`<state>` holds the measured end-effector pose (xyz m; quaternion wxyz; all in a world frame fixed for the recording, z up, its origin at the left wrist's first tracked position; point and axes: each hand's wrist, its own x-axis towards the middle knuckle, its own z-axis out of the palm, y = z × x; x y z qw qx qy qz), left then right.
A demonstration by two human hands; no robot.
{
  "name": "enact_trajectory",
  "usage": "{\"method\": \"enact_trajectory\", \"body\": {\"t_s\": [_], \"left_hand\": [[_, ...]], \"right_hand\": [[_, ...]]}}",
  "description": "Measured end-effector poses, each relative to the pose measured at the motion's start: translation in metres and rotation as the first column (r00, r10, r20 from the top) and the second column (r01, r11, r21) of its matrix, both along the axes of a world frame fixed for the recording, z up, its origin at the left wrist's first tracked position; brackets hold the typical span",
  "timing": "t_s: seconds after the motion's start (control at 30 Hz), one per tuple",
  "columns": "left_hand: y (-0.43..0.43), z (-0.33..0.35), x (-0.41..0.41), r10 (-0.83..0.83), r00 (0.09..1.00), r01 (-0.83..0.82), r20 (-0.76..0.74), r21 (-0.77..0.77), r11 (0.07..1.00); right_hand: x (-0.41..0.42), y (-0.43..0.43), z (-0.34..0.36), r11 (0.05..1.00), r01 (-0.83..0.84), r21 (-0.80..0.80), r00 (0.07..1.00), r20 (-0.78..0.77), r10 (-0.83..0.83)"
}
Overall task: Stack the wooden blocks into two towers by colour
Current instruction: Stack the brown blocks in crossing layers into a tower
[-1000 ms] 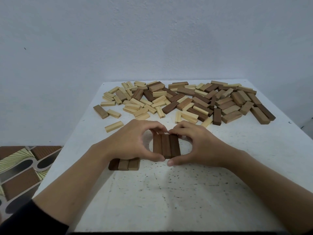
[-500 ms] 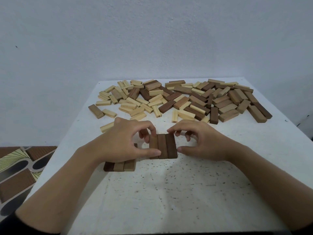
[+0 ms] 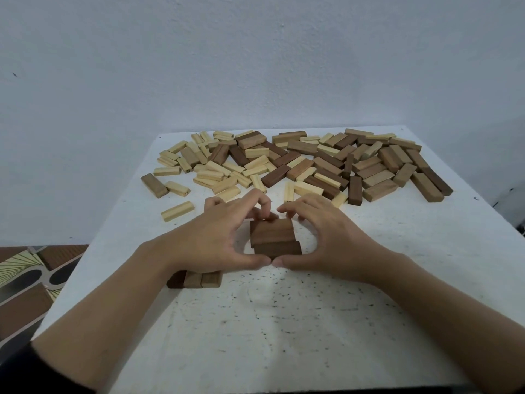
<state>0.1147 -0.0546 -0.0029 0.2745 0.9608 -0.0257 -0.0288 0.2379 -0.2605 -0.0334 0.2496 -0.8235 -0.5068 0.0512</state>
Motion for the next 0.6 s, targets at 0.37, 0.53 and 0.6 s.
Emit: {"method": "enact_trajectory", "body": {"t_s": [0.37,0.53,0.6], "left_hand": [[0.014,-0.008,-0.007,0.028,0.992,-0.053,0.122,0.203,0.978],[0.015,-0.009,-0.005,0.032,0.994,-0.054,0.109,0.206,0.977],[0.015,-0.010,-0.004,0.030,0.994,-0.052,0.106,0.209,0.977]], "right_hand": [[0.017,-0.018,0.008,0.998,-0.047,-0.035,0.994,-0.096,0.044],[0.016,-0.015,0.006,0.998,-0.055,-0.039,0.994,-0.100,0.051],[0.015,-0.015,0.007,0.998,-0.049,-0.043,0.995,-0.093,0.045]]}}
